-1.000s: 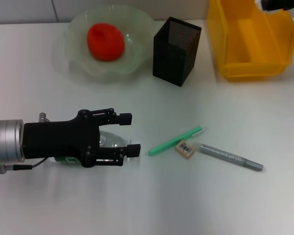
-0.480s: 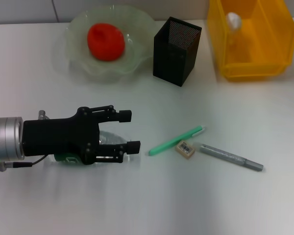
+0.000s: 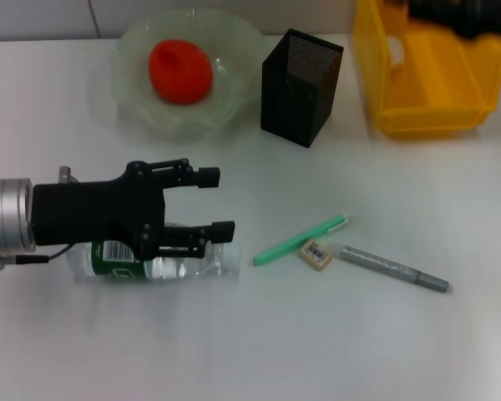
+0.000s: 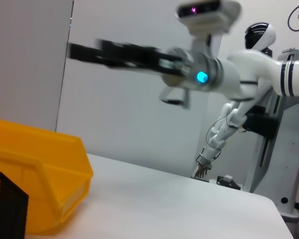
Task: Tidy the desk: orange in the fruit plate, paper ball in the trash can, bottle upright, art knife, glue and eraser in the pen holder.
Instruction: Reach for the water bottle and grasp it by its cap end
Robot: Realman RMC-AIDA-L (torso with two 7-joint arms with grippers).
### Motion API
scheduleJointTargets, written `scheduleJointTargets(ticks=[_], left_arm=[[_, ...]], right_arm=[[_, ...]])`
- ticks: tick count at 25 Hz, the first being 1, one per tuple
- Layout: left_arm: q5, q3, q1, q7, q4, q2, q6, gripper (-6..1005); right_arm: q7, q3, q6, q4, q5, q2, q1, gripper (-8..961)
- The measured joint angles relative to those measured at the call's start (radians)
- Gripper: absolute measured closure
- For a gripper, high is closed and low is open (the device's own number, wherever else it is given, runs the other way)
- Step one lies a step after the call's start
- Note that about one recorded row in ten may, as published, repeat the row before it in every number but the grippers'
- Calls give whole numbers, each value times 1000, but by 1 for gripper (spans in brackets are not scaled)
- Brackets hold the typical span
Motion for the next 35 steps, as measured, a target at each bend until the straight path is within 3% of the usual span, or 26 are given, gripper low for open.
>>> scheduleJointTargets(ticks=[3,4,6,7,11,15,21,24,35], left_arm=[[3,0,-7,-25,26,4,-1,243],[8,0,-12,-43,41,8,-2,243],[9,0,-15,-49,45,11,-2,244],[10,0,-19,-55,49,14,-2,245],[16,8,-36,-93,80,23,-1,247],[73,11,-65,-157,138,20,0,248],[277,31,-144,-302,302,-32,0,251],[377,123,-217,-396,330,-43,-24,253],[505,372,-283,-526,349,-48,-168,258]], right_arm=[[-65,-7,-164,115,-56,-39,-10,135],[-97,-5,-233,168,-144,-59,-13,135],[-106,-3,-250,180,-194,-63,-15,135],[-109,-1,-258,187,-298,-64,-22,135],[-111,0,-250,191,-429,-58,-28,135],[-114,1,-228,189,-479,-48,-44,135],[-119,3,-213,178,-484,-43,-58,135],[-122,3,-210,175,-487,-43,-61,135],[-117,4,-212,160,-489,-50,-68,136]])
